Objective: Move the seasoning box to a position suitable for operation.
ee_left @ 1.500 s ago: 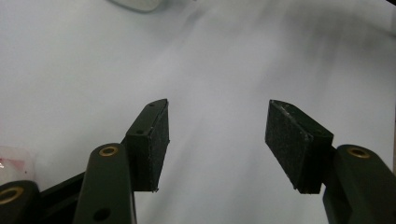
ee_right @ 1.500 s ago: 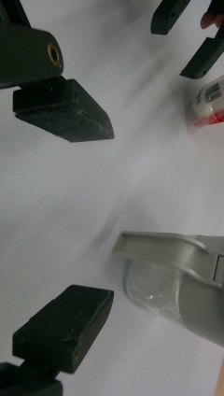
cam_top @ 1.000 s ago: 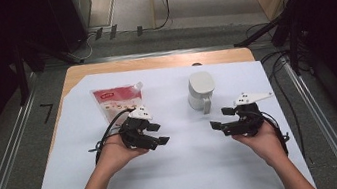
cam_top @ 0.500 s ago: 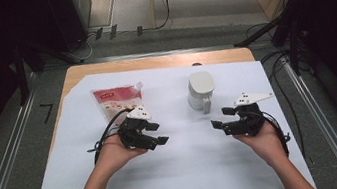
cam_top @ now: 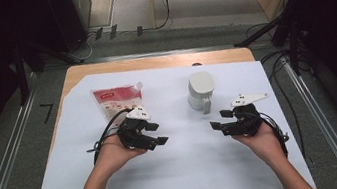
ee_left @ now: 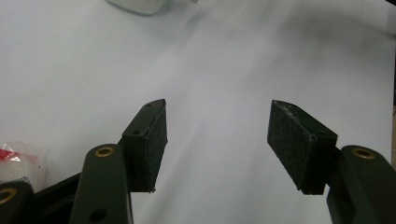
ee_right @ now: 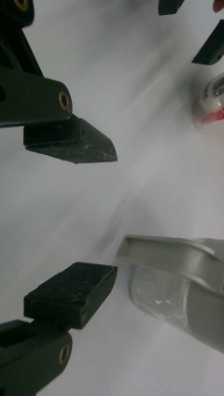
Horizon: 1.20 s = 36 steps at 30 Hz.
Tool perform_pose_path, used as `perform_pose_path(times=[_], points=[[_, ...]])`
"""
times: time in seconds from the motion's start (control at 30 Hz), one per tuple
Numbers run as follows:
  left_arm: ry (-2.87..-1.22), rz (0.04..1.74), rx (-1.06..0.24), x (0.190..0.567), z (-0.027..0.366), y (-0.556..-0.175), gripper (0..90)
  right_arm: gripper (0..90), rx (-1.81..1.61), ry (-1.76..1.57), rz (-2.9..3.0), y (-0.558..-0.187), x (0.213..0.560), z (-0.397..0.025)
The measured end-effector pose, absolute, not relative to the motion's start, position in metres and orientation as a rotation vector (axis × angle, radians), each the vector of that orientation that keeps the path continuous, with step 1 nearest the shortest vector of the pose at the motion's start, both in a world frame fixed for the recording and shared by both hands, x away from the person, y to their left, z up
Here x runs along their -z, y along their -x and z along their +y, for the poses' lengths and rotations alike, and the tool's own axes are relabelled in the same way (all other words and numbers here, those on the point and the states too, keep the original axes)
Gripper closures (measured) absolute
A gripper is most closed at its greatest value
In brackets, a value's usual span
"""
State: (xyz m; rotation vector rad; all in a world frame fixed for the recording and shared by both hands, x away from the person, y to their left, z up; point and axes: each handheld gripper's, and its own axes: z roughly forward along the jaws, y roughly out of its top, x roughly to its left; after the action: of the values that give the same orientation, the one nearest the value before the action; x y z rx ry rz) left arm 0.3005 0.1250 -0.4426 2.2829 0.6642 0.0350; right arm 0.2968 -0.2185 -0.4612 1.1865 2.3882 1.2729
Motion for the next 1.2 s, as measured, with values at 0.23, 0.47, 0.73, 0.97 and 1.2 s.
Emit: perform_pose_path(times=[0.23,0.47,0.73,0.97,1.2], points=[[-2.285,0.662,-0.033,0.442,0.125,-0.299,38.7,37.9,-1.287,-1.17,2.359,-0.304,0.45,-0.219],[-2.277,0.668,-0.025,0.443,0.125,-0.298,38.6,34.0,-1.246,-1.192,2.342,-0.315,0.433,-0.215],[-2.28,0.662,-0.015,0.443,0.124,-0.299,38.5,32.4,-1.267,-1.213,2.328,-0.326,0.425,-0.211],[-2.282,0.646,-0.016,0.443,0.124,-0.298,39.4,19.4,-1.258,-1.286,2.234,-0.34,0.417,-0.206],[-2.292,0.65,-0.015,0.444,0.124,-0.298,38.8,13.6,-1.231,-1.369,2.179,-0.354,0.418,-0.198]])
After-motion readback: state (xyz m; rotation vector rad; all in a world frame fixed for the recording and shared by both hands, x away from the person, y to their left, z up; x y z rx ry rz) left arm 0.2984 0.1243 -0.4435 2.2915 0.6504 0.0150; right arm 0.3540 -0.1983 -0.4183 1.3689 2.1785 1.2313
